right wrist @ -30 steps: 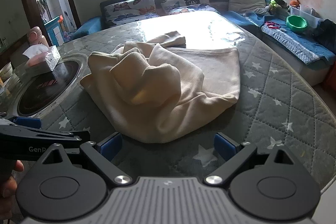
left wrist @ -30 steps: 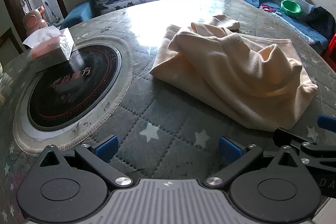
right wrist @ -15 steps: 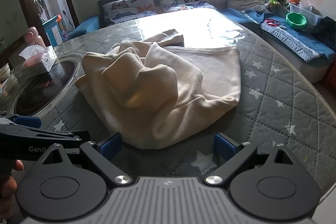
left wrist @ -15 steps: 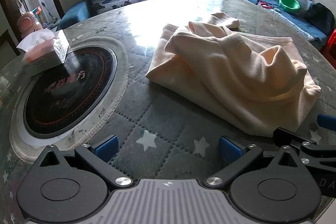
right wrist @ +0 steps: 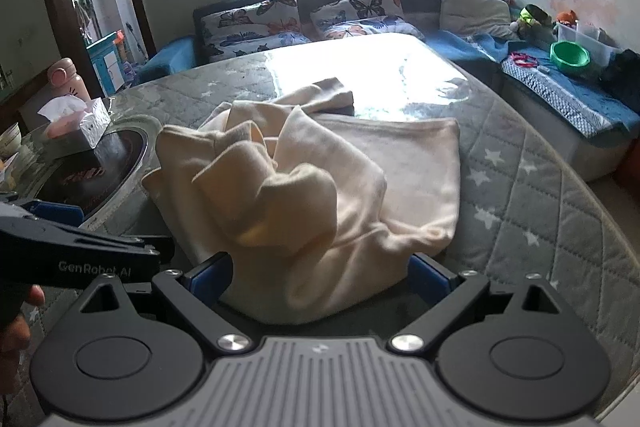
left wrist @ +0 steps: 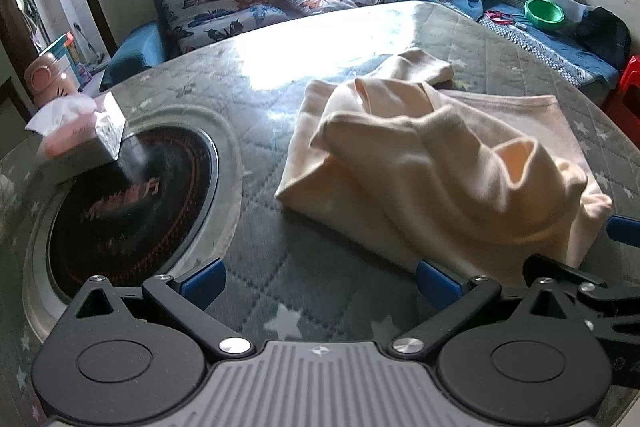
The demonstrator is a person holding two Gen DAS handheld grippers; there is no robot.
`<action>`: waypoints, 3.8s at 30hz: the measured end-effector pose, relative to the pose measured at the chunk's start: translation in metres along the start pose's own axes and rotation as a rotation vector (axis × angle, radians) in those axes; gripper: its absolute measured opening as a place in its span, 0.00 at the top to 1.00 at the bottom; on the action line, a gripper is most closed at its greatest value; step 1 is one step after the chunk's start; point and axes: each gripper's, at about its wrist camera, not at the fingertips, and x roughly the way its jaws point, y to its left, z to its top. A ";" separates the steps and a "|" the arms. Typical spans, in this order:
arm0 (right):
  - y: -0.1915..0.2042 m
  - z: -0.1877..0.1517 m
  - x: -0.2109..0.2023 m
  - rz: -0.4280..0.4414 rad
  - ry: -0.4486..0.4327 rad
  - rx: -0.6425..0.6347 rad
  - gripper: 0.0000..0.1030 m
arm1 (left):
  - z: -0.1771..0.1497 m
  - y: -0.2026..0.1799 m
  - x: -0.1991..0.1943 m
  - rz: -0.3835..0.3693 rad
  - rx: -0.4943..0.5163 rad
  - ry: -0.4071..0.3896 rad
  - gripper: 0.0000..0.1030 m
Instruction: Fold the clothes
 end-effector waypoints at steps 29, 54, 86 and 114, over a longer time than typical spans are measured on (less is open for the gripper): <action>-0.023 0.061 0.002 0.024 -0.109 -0.032 0.16 | 0.074 0.023 0.041 -0.084 -0.070 -0.041 0.27; -0.023 0.078 0.086 0.094 0.043 -0.109 0.44 | 0.074 0.033 0.057 -0.259 -0.097 0.013 0.86; -0.009 0.082 0.050 0.027 -0.067 -0.238 0.92 | 0.055 0.057 0.034 -0.273 -0.178 -0.011 0.93; -0.019 0.012 -0.044 0.040 -0.111 -0.176 0.71 | -0.116 0.127 -0.071 -0.120 -0.238 -0.014 0.93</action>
